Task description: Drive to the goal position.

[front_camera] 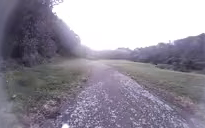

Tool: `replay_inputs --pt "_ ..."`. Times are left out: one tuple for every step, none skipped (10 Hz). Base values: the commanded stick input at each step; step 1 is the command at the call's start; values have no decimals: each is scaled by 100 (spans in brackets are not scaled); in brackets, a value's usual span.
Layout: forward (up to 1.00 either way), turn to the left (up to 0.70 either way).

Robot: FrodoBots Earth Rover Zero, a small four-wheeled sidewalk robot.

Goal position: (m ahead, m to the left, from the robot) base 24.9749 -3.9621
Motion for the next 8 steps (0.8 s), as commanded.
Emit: replay_inputs --pt "70 -3" --pt "70 0" --pt "70 -2" --pt "70 -4" --pt "70 -6" --pt "70 -8" --pt "70 -10" --pt "70 -12"
